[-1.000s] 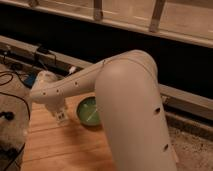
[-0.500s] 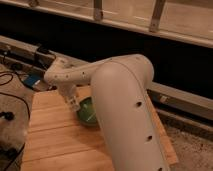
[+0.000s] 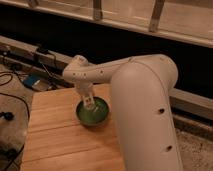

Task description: Place the bottle in the ceramic bowl

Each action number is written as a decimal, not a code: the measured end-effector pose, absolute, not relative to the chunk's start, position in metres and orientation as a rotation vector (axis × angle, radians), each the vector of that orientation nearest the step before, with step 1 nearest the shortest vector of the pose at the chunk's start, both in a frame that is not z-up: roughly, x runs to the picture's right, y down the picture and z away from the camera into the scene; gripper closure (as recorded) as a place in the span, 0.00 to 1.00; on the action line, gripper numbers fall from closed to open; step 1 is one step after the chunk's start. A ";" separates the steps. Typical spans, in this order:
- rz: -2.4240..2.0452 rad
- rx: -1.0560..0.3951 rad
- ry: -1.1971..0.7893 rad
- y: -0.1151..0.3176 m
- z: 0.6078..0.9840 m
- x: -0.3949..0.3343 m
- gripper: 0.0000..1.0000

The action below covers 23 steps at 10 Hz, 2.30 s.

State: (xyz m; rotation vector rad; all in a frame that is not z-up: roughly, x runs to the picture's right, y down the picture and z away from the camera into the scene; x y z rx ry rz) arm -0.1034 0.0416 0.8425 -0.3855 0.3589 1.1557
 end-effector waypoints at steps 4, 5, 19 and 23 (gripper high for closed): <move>1.152 -0.384 0.365 0.043 0.844 -0.106 1.00; 1.172 -0.389 0.367 0.044 0.847 -0.108 1.00; 1.320 -0.338 0.429 0.051 0.843 -0.040 0.33; 1.320 -0.337 0.430 0.051 0.843 -0.039 0.20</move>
